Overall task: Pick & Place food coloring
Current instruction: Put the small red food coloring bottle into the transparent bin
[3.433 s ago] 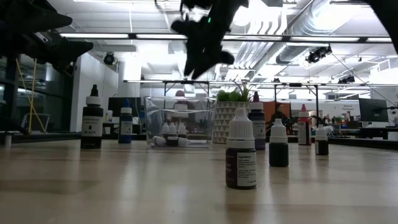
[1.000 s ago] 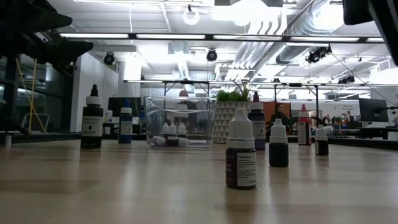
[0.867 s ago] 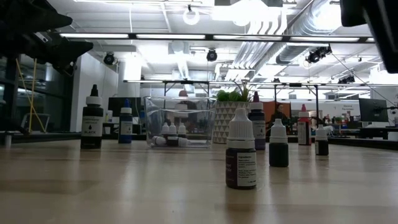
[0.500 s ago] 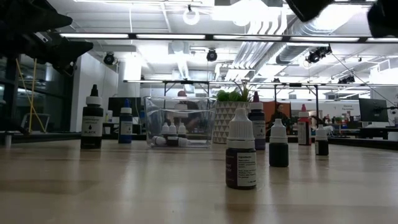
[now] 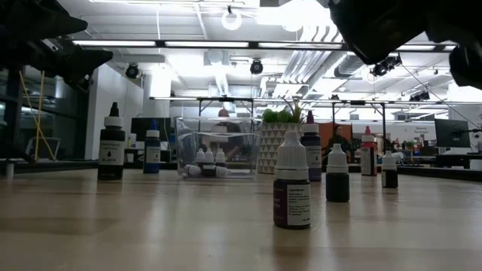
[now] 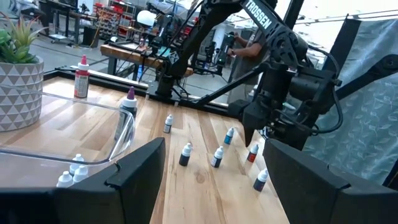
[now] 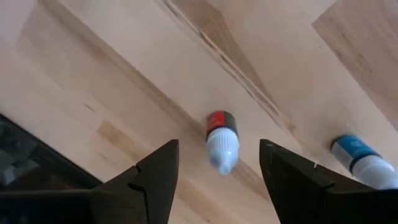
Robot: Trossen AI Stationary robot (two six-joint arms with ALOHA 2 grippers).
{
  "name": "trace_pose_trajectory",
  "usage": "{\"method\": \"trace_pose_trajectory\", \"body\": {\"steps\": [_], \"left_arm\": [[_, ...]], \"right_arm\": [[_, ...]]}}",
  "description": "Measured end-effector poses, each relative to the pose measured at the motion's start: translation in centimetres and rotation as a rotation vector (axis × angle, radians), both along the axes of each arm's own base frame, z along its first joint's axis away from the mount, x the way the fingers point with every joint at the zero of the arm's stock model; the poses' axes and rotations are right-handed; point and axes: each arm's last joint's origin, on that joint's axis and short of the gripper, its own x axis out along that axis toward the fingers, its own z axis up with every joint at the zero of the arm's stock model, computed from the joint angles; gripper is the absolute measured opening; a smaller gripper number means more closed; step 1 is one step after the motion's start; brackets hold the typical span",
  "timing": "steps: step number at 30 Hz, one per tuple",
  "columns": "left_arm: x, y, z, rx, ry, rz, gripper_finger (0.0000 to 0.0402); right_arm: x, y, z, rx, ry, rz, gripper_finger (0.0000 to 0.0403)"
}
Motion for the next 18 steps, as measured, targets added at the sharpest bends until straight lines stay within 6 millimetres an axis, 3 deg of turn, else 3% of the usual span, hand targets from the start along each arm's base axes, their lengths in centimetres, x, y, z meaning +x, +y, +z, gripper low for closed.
{"method": "trace_pose_trajectory", "body": {"steps": [8, 18], "left_arm": [[0.00, 0.00, 0.00, 0.000, 0.000, 0.000, 0.0271], [0.00, 0.00, 0.00, 0.000, 0.000, 0.000, 0.0271]], "right_arm": [[0.10, -0.11, -0.82, 0.043, -0.002, -0.001, 0.0193], [0.12, -0.19, -0.83, 0.035, -0.005, 0.007, 0.0138]]}}
